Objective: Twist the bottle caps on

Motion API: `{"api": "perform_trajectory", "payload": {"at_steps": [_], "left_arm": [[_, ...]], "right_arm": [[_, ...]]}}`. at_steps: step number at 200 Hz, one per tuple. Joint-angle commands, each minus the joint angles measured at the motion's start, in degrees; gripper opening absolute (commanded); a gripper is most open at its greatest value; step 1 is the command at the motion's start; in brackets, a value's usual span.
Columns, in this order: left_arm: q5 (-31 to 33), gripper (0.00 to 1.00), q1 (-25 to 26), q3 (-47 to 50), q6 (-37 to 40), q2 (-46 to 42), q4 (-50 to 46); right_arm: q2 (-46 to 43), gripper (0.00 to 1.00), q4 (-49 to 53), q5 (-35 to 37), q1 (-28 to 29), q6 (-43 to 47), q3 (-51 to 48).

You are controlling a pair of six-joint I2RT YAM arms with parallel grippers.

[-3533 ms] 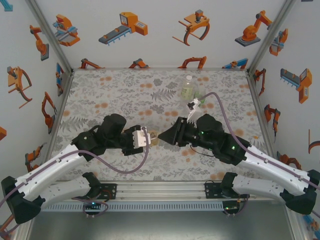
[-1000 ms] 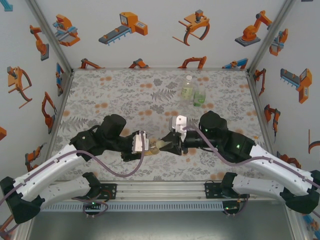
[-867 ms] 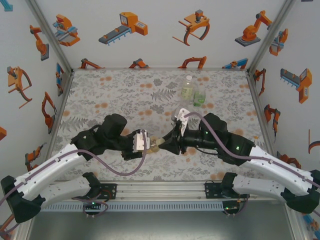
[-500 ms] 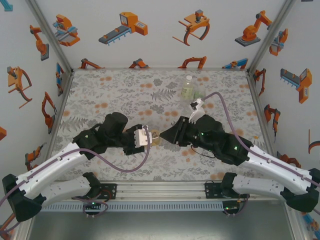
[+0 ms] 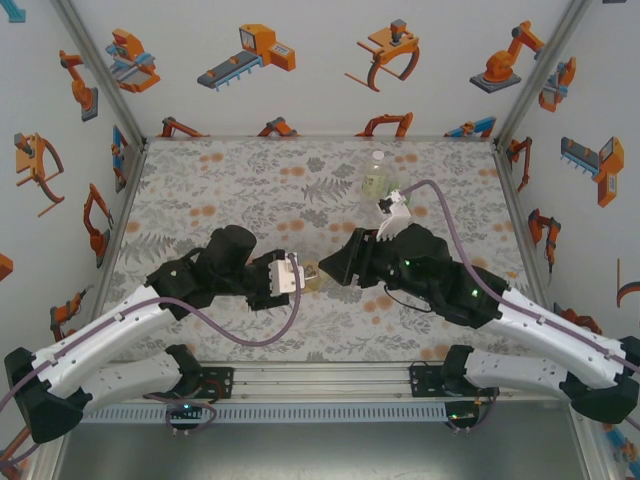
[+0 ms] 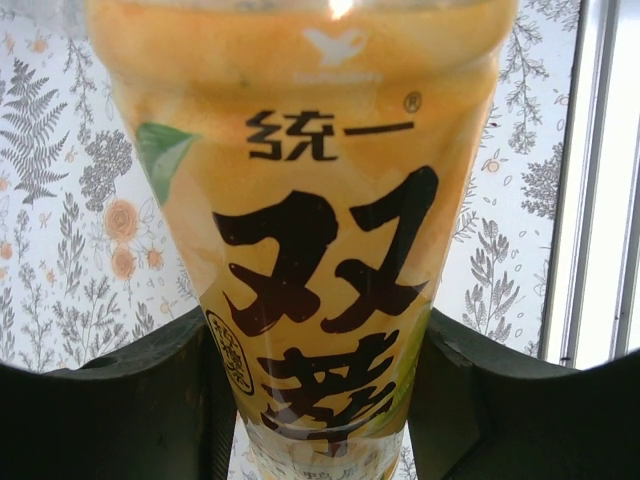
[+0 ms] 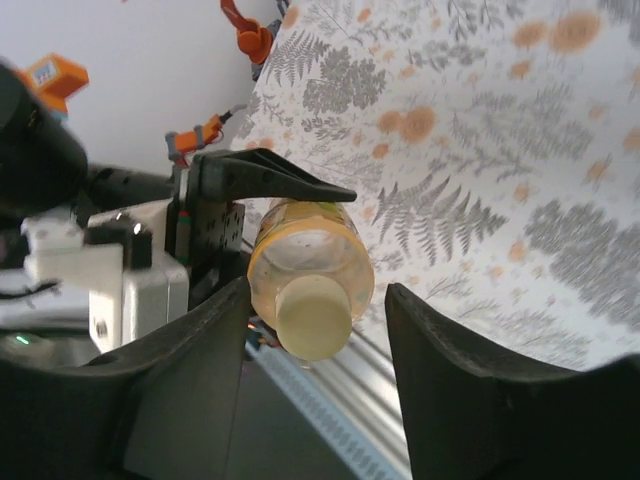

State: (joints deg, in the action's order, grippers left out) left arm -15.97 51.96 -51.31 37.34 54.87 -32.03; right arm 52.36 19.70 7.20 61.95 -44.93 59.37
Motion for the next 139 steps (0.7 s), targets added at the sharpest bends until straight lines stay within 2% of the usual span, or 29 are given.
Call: {"api": "perform_trajectory", "payload": {"at_steps": [1,24,47,71,98,139], "left_arm": [[-3.73,0.0,0.19,-0.54,1.33,-0.9,-1.28],[-6.88,0.0,0.24,-1.0,1.77,-1.39,-2.53],[-10.97,0.0,0.24,-1.3,2.03,-1.84,-3.68],[-14.26,0.0,0.24,-1.51,1.86,-2.14,-4.67],[-15.9,0.0,0.31,-1.78,1.31,-2.0,-5.07],[-15.67,0.0,0.42,-1.95,1.24,-2.22,-5.6]], "right_arm": [[-3.23,0.55,-3.56,-4.88,-0.19,21.29,2.25],[-4.18,0.57,-2.88,-15.77,-0.24,39.89,2.81],[-3.39,0.59,3.16,-27.87,-0.24,57.58,5.45],[-1.36,0.56,10.5,-33.06,-0.18,70.04,9.03],[0.84,0.55,14.98,-37.25,-0.18,77.51,10.9],[2.35,0.49,11.62,-39.13,-0.2,77.54,9.06]]}}
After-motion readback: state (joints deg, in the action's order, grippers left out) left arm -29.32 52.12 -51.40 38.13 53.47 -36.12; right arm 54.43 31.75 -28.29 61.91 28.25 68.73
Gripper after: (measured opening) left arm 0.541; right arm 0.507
